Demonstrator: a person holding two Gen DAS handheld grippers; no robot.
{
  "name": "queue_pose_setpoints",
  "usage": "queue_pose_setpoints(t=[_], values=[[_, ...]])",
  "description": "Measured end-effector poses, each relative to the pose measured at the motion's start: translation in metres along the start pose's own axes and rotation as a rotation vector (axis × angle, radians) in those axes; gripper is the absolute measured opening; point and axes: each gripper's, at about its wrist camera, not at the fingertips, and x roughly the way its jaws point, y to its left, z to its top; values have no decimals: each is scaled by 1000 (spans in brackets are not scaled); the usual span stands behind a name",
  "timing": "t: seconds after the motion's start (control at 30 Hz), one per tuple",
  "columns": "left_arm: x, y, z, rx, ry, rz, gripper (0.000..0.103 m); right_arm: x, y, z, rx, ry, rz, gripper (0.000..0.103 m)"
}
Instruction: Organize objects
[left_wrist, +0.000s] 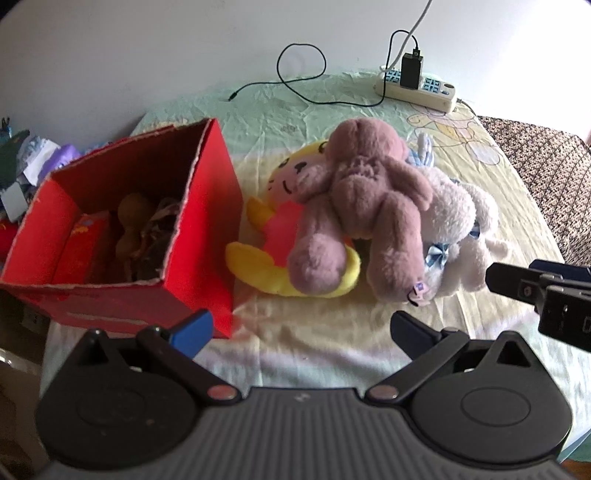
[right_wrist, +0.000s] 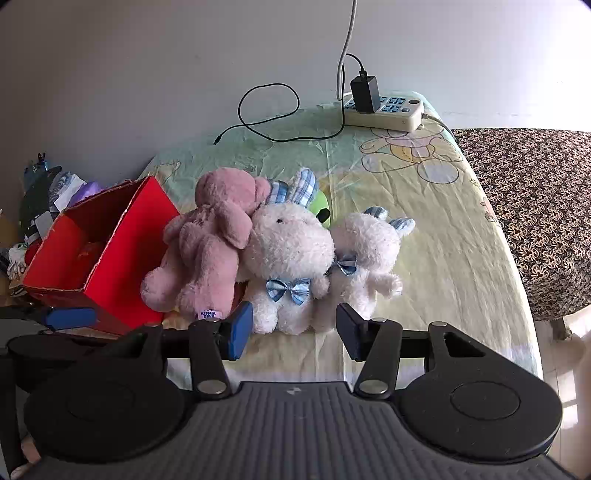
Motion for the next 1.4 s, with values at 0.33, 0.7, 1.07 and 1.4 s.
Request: queue_pose_setpoints(t=[0.33,0.7,1.07,1.4], values=[[-15,5,7,36,-32,-6,102,-5,-1,13,10,-27,28,54],[-31,14,28,56,-113,-88,102,-8,-2,34,18,-67,80,48],[-3,19,42,36,-88,-211,100,24,-11,59,122,-30,241,43],[26,18,55,21,-40,-283,100,61,8,71,43,-11,281,43]])
